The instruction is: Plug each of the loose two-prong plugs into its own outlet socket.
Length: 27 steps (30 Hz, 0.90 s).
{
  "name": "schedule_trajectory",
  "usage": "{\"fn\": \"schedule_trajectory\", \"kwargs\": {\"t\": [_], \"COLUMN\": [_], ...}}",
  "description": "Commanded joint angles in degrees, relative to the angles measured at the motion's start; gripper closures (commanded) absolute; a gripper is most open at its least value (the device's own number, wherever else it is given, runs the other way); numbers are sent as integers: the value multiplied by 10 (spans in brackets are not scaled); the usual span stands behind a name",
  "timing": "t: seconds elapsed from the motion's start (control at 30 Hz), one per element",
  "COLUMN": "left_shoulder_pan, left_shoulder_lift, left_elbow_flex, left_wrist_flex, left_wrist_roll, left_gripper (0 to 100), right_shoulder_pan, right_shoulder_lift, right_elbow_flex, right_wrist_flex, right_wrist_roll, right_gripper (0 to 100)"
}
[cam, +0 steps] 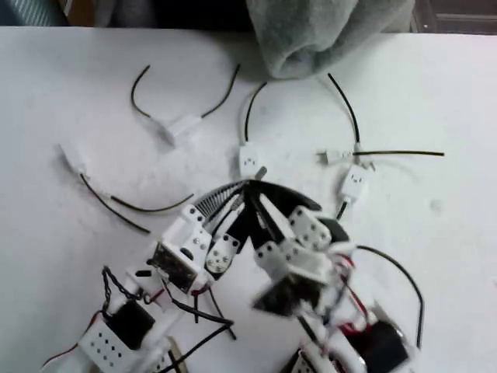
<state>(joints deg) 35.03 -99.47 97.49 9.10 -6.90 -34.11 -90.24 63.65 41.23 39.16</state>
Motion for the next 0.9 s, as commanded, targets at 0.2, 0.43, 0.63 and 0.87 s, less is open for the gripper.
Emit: {"fn": "schedule_trajectory", "kwargs": {"t": [0.2,0.43,0.63,0.87], "left_shoulder_pan": [2,1,1,-34], "left_shoulder_lift": [-9,-9,-9,-8], "left_elbow_flex": [-3,-3,-3,-4], "left_wrist_flex": [-6,-7,-6,-4], "left_wrist_roll": [2,2,2,7], "left_gripper": [977,977,977,977], "right_shoulder_pan": [87,207,281,351], "right_shoulder_lift": [198,288,298,298], "right_elbow_flex": [-12,-14,-46,-186], "right_wrist_flex": [-146,-168,-164,46], "right_wrist_roll": [-55,-55,-58,-60], "right_gripper": [979,979,979,979]}}
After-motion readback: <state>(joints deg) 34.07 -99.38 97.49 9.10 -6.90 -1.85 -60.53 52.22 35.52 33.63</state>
